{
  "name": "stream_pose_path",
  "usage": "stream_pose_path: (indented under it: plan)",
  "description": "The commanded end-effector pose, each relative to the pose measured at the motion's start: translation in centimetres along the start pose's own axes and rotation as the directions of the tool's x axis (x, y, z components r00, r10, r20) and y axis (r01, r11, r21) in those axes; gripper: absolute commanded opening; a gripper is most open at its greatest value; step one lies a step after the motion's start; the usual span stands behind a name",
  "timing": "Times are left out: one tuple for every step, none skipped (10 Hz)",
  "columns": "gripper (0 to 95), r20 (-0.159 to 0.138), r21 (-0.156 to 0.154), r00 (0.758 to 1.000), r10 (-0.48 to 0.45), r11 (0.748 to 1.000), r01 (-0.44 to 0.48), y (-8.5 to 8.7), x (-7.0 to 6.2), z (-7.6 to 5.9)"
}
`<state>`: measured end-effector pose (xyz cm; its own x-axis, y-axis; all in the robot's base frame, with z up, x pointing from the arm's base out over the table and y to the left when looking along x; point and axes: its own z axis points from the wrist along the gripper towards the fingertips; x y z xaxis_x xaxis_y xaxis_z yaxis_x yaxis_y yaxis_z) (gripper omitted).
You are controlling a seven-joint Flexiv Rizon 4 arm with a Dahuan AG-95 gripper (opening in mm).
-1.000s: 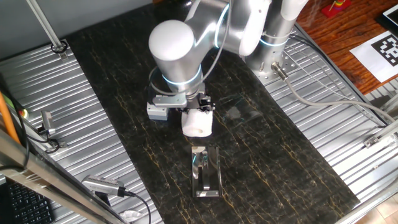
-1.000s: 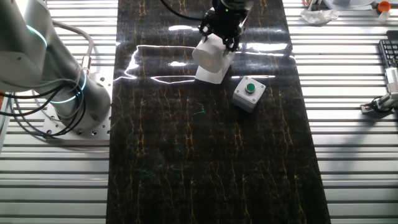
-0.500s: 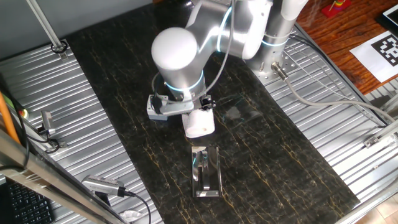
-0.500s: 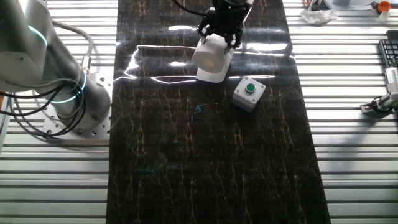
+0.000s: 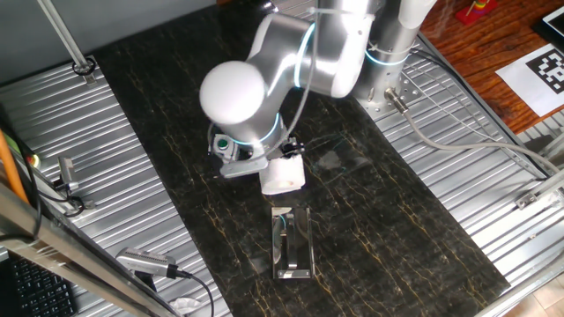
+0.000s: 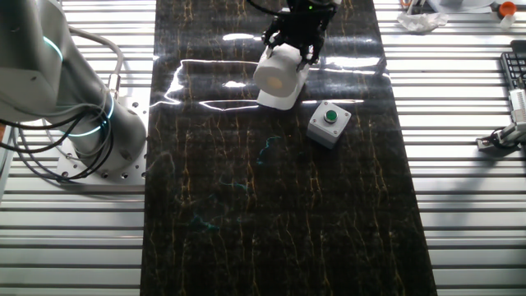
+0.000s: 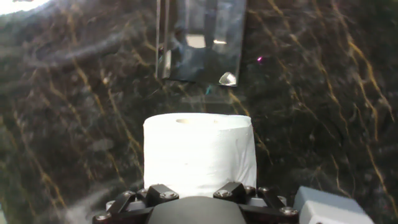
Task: Put the toilet paper on its holder
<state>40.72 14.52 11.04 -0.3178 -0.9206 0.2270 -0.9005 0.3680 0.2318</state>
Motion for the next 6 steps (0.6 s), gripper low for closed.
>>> stream_pose_path:
  plan:
    - [0.0, 0.07, -0.04, 0.955, 0.289, 0.957, -0.287, 0.03, 0.03, -0.05]
    - [0.0, 0.069, -0.039, 0.956, 0.284, 0.959, -0.282, 0.03, 0.03, -0.05]
    - [0.0, 0.066, -0.036, 0.959, 0.275, 0.961, -0.273, 0.03, 0.03, -0.05]
    - [0.0, 0.062, -0.033, 0.964, 0.258, 0.966, -0.257, 0.03, 0.03, -0.05]
    - [0.0, 0.064, -0.033, 0.966, 0.251, 0.968, -0.25, 0.03, 0.03, -0.05]
    - [0.0, 0.059, -0.027, 0.971, 0.232, 0.973, -0.231, 0.03, 0.03, -0.05]
